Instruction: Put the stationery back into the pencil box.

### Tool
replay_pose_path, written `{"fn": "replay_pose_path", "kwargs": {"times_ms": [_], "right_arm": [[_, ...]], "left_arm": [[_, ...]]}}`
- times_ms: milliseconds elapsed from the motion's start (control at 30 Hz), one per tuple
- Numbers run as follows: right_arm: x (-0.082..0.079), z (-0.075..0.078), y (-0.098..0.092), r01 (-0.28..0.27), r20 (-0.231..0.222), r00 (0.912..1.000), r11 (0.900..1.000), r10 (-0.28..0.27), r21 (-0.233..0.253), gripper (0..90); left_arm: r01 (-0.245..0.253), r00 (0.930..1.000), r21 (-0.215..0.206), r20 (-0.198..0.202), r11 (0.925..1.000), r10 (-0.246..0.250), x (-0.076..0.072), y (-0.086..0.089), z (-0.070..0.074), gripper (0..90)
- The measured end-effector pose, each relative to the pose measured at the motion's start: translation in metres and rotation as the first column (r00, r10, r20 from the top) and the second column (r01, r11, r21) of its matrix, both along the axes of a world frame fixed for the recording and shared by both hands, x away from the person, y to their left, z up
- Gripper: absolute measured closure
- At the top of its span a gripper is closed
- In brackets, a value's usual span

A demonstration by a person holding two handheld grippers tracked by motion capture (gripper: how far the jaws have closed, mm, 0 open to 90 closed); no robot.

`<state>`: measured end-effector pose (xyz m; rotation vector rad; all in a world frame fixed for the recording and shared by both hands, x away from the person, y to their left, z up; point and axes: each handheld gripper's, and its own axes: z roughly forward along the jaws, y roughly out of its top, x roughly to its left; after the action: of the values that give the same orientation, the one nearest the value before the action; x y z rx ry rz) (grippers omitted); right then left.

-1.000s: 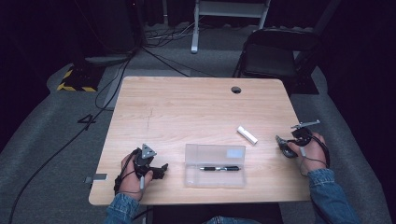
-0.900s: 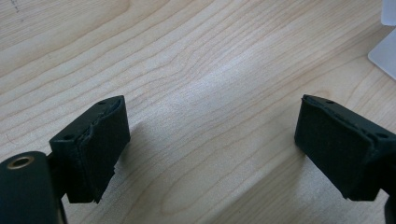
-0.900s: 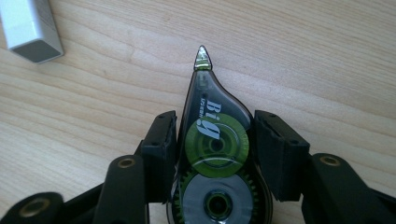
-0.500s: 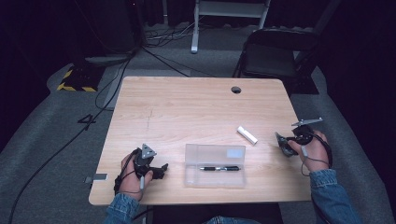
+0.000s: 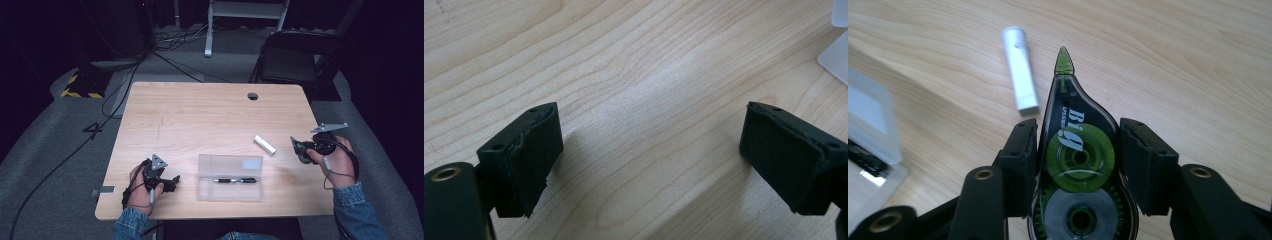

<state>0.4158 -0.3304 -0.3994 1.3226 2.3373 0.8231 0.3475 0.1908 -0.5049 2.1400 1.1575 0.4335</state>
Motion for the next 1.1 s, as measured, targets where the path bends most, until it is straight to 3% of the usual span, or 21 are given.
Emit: {"fn": "replay_pose_path", "kwargs": {"times_ms": [400,767,1100], "right_arm": [[-0.016,0.021,0.029,-0.120,0.041,0.9921,0.992,0.119,0.030,52.3],[-0.032,0.029,0.066,-0.278,0.052,0.9599,0.959,0.275,0.051,52.4],[-0.045,0.031,0.089,-0.372,0.058,0.9277,0.927,0.369,0.049,52.4]], "left_arm": [[-0.002,1.0000,0.010,0.003,0.9999,0.002,-0.001,0.000,0.000,10.5],[-0.004,1.0000,0.001,0.004,1.0000,0.004,-0.005,0.000,0.000,10.5],[-0.003,1.0000,0.001,0.004,1.0000,0.003,-0.005,0.000,0.000,10.4]]}}
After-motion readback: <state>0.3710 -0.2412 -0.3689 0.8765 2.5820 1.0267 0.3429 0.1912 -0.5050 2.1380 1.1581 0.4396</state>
